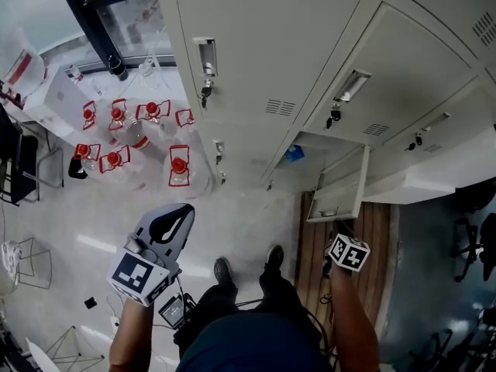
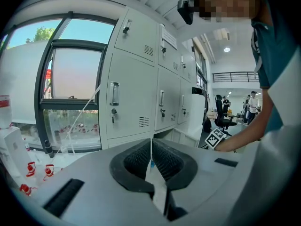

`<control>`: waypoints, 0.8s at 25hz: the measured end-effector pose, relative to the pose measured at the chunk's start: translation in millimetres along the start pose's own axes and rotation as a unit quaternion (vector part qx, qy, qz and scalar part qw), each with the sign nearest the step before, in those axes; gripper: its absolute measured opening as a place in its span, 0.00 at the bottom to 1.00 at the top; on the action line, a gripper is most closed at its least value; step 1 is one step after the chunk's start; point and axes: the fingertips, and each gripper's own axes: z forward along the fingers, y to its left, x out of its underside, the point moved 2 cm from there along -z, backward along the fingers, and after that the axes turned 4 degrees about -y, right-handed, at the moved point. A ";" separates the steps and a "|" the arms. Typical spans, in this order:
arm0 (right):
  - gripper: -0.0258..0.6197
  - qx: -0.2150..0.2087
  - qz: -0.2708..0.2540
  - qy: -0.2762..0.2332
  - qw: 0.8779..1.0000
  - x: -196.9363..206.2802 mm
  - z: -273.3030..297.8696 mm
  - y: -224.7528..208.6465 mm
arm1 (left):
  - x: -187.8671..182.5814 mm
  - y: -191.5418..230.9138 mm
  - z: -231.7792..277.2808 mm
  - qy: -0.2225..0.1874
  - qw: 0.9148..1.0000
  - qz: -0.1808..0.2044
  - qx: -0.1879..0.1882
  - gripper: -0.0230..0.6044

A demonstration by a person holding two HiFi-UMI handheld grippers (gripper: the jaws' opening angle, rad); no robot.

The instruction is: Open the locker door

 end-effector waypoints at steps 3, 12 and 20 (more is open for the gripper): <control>0.13 -0.036 -0.004 -0.043 0.998 -30.8 -33.0 17.6 | -12.4 -1.8 -8.9 -0.008 1.000 0.005 0.006 0.08; 0.11 -0.151 -0.047 -0.207 0.965 -147.6 -152.9 79.8 | -51.3 -24.5 -21.8 -0.036 0.998 0.030 0.053 0.08; 0.09 -0.199 -0.119 -0.288 0.929 -206.1 -252.7 123.4 | -80.9 -37.2 -30.6 -0.057 0.994 0.050 0.079 0.08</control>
